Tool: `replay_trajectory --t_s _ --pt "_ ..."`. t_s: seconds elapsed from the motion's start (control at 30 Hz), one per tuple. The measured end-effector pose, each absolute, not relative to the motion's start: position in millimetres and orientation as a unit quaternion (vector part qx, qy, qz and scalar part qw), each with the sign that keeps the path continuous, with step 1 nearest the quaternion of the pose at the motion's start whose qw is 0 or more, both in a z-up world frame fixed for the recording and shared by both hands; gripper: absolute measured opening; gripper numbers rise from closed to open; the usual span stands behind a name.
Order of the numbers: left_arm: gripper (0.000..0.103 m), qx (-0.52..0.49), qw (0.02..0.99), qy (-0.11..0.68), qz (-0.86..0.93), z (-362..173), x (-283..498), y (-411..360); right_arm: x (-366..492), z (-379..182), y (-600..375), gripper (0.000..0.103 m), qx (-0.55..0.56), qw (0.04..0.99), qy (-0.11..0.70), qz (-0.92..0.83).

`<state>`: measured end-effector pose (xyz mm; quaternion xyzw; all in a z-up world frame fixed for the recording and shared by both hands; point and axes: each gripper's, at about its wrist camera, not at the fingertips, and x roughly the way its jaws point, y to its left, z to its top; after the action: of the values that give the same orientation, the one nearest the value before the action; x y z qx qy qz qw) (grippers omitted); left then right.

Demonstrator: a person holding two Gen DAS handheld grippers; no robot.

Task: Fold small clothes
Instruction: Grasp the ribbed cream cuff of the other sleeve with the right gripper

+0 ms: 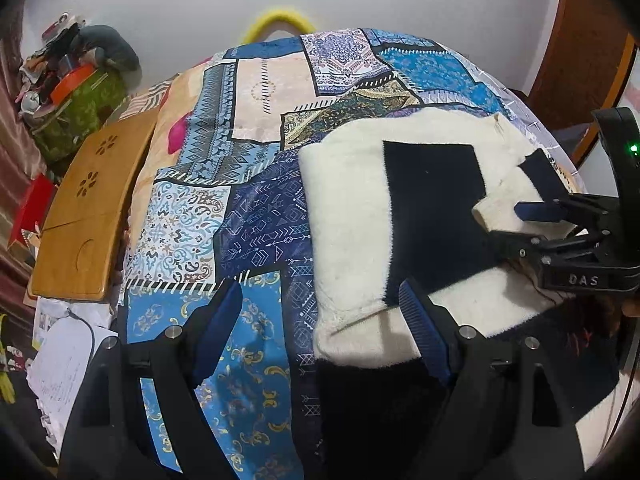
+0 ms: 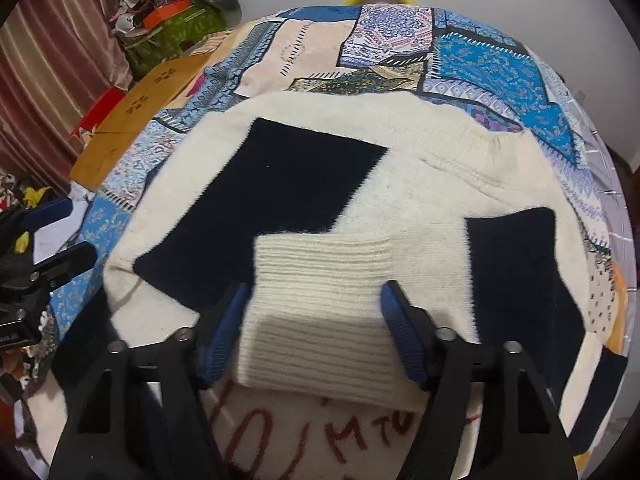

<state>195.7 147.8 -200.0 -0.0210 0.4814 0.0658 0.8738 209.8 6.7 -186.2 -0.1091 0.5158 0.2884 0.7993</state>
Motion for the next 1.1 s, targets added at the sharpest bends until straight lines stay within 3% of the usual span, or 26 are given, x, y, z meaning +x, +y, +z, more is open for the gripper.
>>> replay_trajectory --t_s 0.07,0.13,0.2,0.4,0.83,1.1 --pt "0.080 -0.022 0.873 0.483 0.066 -200 196 146 210 -187 6 0.054 -0.114 0.800 0.514 0.289" --pt "0.080 -0.021 0.873 0.483 0.066 -199 195 144 210 -185 5 0.032 -0.126 0.808 0.505 0.275" --pt "0.080 -0.017 0.874 0.482 0.066 -197 193 143 212 -182 3 0.018 -0.140 0.815 0.497 0.264" --pt "0.081 -0.009 0.878 0.474 0.065 -186 188 138 217 -165 -22 0.016 -0.082 0.827 0.487 0.269" --pt "0.081 0.024 0.875 0.481 0.055 -185 198 111 216 -84 -93 0.016 -0.031 0.897 0.376 0.231" --pt "0.081 0.026 0.863 0.502 0.058 -192 203 107 224 -74 -151 0.016 0.018 0.911 0.367 0.186"
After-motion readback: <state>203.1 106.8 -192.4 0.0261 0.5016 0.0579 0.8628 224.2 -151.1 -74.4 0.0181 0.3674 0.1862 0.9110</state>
